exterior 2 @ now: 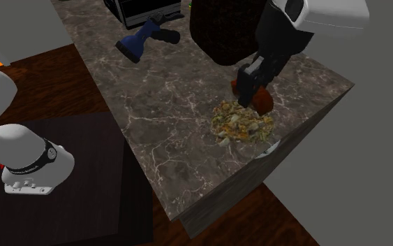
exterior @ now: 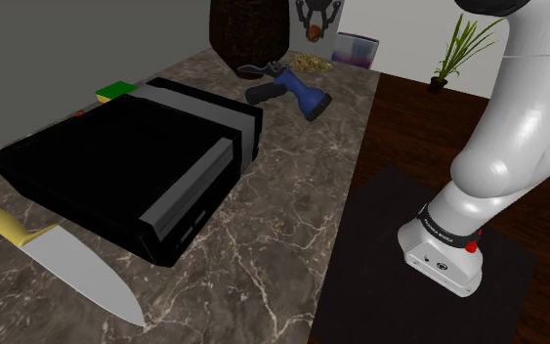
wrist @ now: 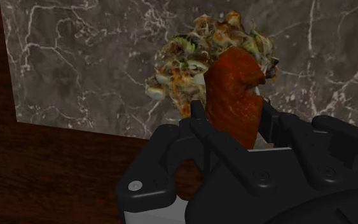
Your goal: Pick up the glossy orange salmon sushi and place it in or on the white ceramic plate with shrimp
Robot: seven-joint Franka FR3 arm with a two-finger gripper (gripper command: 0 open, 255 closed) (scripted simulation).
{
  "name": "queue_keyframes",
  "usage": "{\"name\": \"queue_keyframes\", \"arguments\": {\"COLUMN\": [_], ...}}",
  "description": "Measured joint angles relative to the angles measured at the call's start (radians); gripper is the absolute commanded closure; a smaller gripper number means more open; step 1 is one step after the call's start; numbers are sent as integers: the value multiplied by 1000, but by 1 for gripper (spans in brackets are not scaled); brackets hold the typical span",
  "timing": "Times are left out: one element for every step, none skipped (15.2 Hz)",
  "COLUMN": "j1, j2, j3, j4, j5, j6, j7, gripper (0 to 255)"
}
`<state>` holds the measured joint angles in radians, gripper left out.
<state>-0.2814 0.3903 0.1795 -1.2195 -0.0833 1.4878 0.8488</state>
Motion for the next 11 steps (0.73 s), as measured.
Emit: {"name": "queue_keyframes", "arguments": {"j1": [-2, -2, -3, -3, -5, -6, -6, -6, -6, -6, -6], "j2": [-5, -8, -14, -11, -14, -17, -20, -20, -20, -20, -20], "j3": [0, 0, 0, 0, 0, -1, 0, 0, 0, 0, 0], "j4": [-22, -39, -62, -73, -90, -104, -112, -114, -116, -116, -116], "j5": [1, 1, 2, 2, 2, 3, 3, 3, 3, 3, 3], "j6": [16, 31, 47, 62, 76, 87, 93, 94, 96, 96, 97], "j7": [0, 1, 2, 2, 1, 1, 2, 3, 3, 3, 3], "gripper": [255, 255, 255, 255, 255, 255, 255, 255, 255, 255, 255]}}
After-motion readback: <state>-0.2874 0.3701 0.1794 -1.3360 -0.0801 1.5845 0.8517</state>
